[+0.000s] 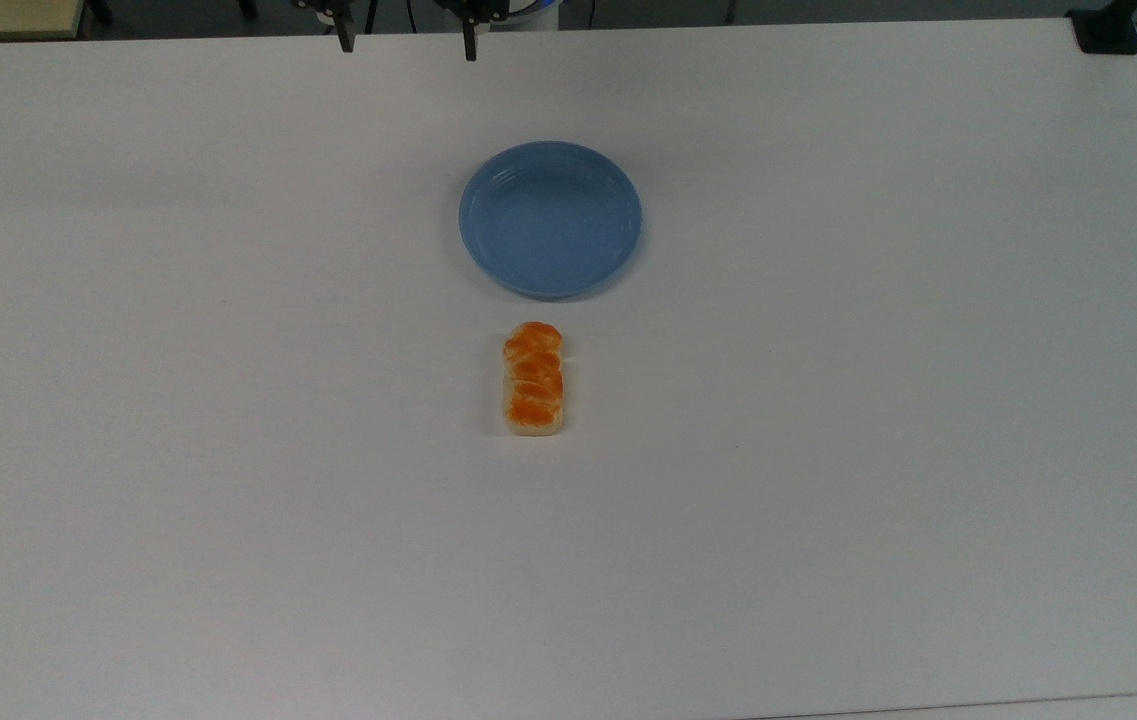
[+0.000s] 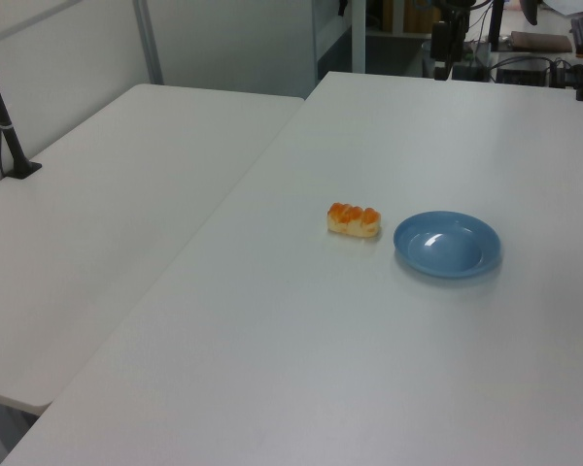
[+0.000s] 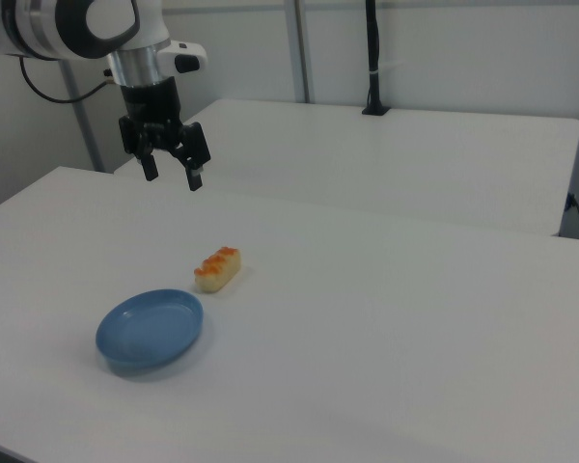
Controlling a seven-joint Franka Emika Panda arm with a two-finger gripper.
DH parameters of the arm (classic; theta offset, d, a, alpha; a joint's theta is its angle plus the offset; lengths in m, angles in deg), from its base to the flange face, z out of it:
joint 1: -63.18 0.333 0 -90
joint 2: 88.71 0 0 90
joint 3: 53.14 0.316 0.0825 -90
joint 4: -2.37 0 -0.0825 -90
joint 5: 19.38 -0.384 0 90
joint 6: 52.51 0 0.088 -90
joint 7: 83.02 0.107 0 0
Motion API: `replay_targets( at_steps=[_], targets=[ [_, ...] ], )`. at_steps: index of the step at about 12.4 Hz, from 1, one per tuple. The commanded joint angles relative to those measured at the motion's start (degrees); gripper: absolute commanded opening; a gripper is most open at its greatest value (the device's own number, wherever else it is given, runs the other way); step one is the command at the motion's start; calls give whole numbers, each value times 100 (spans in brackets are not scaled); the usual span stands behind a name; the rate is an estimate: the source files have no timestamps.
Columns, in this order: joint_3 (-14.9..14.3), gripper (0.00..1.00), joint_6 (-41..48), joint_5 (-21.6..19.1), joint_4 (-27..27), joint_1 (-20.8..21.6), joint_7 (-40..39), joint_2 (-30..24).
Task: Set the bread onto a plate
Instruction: 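Move the open gripper down over the orange-topped bread pastry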
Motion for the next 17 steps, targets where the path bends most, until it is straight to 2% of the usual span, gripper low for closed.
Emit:
replay_targets(
  at_steps=[1, 10, 15, 17],
  targets=[
    [-66, 100, 72, -27, -50, 22, -278, -35],
    [-66, 100, 46, 9, -51, 22, -305, 10],
    [-57, 100, -77, 44, -436, 66, -376, 641],
    [-5, 100, -418, -26, -446, 118, -289, 879]
  ],
)
